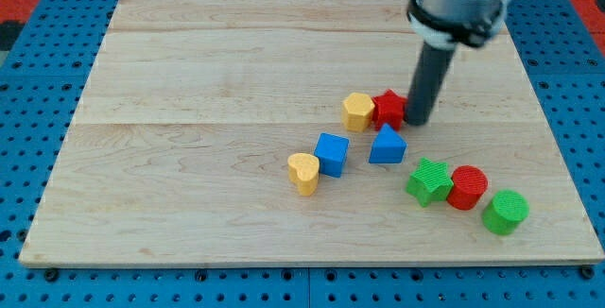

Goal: Move the red star towards the top right side of the board

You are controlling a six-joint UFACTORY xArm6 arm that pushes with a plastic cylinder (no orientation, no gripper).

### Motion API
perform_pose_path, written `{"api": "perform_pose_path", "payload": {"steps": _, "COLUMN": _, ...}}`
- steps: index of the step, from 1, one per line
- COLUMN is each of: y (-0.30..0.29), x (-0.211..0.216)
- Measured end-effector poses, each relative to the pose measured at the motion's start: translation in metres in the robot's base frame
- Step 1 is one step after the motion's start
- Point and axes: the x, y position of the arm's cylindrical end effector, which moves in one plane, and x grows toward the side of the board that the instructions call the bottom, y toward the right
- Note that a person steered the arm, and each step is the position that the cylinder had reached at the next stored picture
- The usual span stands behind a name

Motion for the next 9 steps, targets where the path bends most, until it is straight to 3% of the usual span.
{"api": "perform_pose_path", "payload": {"steps": 1, "y": 0.003, "x": -0.052}}
{"api": "perform_pose_path", "payload": {"steps": 3, "y": 0.082, "x": -0.014}}
{"api": "perform_pose_path", "payload": {"steps": 4, "y": 0.055, "x": 0.039}}
{"api": "perform_pose_path", "payload": {"steps": 6, "y": 0.005, "x": 0.003}}
{"api": "perform_pose_path", "payload": {"steps": 8, "y": 0.017, "x": 0.041}}
{"api": "perform_pose_path", "payload": {"steps": 9, "y": -0.074, "x": 0.022}}
